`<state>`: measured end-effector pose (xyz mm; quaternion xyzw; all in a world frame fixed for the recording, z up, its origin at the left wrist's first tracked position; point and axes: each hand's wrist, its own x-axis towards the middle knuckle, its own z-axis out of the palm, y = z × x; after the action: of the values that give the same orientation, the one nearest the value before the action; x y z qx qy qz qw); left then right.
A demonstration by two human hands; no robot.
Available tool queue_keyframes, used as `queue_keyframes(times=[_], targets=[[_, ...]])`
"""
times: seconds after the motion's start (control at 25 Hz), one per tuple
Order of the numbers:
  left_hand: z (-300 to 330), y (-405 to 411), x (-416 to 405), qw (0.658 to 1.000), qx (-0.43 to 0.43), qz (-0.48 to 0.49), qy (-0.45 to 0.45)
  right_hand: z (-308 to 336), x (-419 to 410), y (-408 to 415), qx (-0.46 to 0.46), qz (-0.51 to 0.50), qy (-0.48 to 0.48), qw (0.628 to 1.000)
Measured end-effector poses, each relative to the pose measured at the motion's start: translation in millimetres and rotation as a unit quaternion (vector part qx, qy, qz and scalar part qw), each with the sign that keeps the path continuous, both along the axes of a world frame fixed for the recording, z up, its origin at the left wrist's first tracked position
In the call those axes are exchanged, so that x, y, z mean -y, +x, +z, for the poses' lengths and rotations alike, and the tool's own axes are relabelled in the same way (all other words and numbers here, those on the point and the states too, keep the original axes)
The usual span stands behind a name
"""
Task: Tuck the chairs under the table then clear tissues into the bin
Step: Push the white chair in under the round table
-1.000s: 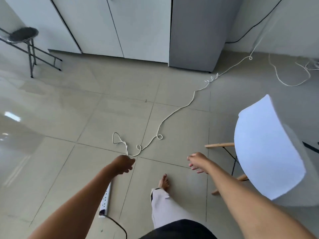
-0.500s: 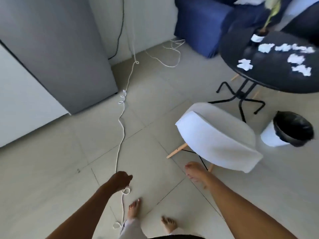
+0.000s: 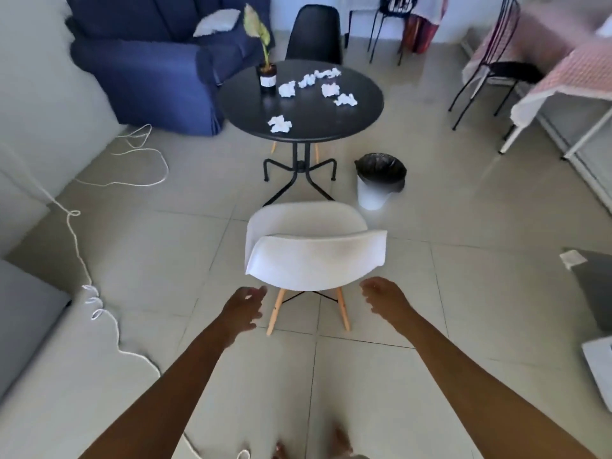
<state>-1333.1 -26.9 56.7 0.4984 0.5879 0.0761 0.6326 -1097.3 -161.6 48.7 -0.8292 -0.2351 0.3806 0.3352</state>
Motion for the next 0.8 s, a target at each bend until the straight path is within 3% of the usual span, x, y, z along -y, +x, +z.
queue_keyframes(times=[0.08, 0.2, 0.28, 0.36, 0.44, 0.6, 0.8], targets=[[20.0, 26.7, -15.6, 0.998, 0.036, 0.048, 0.025, 20.4, -7.0, 19.7, -0.058, -0.131, 0.071, 0.987], [41.5, 63.3, -34.3, 0.989, 0.078, 0.119, 0.030, 48.1, -24.2, 49.4, -0.249, -0.278, 0.171, 0.912], [50.0, 80.9, -43.3, 0.973, 0.129, 0.183, -0.056, 60.0, -37.0, 63.5, -0.338, -0.283, 0.170, 0.881], [54.6, 94.3, -46.8, 0.942, 0.196, 0.235, -0.139, 65.1, -49.3, 69.1, -0.380, -0.252, 0.143, 0.878], [54.7, 107.7, -44.6, 0.937, 0.210, 0.245, -0.132, 67.9, -61.7, 69.9, -0.408, -0.265, 0.133, 0.864], [44.2, 113.5, -37.2, 0.928, 0.224, 0.278, -0.101, 66.7, -78.3, 60.7, -0.505, -0.332, 0.194, 0.773], [36.3, 109.8, -38.9, 0.903, 0.271, 0.318, -0.098, 59.5, -82.0, 60.6, -0.500, -0.329, 0.206, 0.774]])
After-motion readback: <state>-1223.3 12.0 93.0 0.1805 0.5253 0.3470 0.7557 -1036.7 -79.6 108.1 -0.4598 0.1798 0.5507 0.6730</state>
